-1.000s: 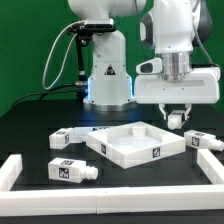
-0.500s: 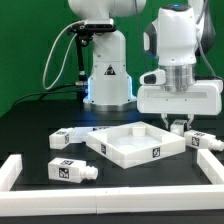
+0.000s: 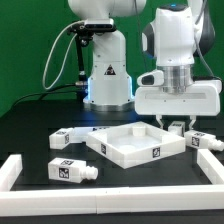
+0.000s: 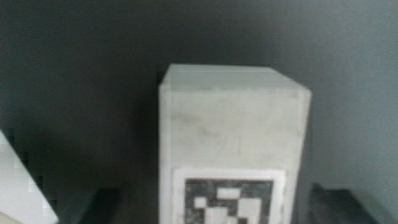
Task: Assemble one leg
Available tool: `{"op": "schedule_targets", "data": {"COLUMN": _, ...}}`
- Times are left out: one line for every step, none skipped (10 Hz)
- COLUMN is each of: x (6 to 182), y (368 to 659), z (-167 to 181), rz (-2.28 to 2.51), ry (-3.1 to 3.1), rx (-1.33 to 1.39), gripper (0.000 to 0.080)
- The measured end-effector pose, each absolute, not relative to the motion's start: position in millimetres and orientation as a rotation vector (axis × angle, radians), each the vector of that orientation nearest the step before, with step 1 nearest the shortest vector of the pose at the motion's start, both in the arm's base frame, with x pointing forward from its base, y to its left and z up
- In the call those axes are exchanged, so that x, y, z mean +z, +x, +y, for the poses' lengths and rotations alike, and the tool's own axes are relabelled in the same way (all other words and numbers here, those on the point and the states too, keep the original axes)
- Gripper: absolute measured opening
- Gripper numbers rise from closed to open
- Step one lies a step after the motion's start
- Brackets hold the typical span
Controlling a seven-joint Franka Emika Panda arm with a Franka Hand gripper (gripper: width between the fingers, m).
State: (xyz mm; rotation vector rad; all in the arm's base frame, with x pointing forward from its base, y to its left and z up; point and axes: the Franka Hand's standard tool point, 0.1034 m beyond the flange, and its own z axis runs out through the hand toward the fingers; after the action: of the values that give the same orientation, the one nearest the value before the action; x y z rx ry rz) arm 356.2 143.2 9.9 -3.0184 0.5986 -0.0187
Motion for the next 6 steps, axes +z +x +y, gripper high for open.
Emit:
{"op": "schedule_targets", "data": {"x": 20.2, "y": 356.1, "z": 143.9, "rz": 0.585, "ry": -3.020, "rx": 0.022, "gripper": 0.0506}}
{"op": "schedule_targets", "data": {"x": 41.4, "y": 361.0, "z": 142.4, "rz": 0.566, "ry": -3.012, "rx": 0.025, "gripper": 0.0626}}
{"op": "schedule_targets", "data": {"x": 59.9, "y": 364.8, "z": 136.2, "rz": 0.543, "ry": -3.007, "rx": 0.004, "gripper": 0.0643}}
{"op": "schedule_targets", "data": {"x": 71.1, "y": 371.1, "z": 124.4, "rz": 0.466, "ry": -3.014, "rx": -0.014, "gripper": 0.0643}}
{"op": "schedule_targets", "data": {"x": 78.0, "y": 384.3, "z": 102.1, "rz": 0.356, "ry": -3.027, "rx": -0.058, "gripper": 0.0648}}
{"op": "schedule_targets", "data": {"x": 80.7, "y": 396.7, "z": 86.0, "rz": 0.285, "ry": -3.036, "rx": -0.104, "gripper": 0.0649}}
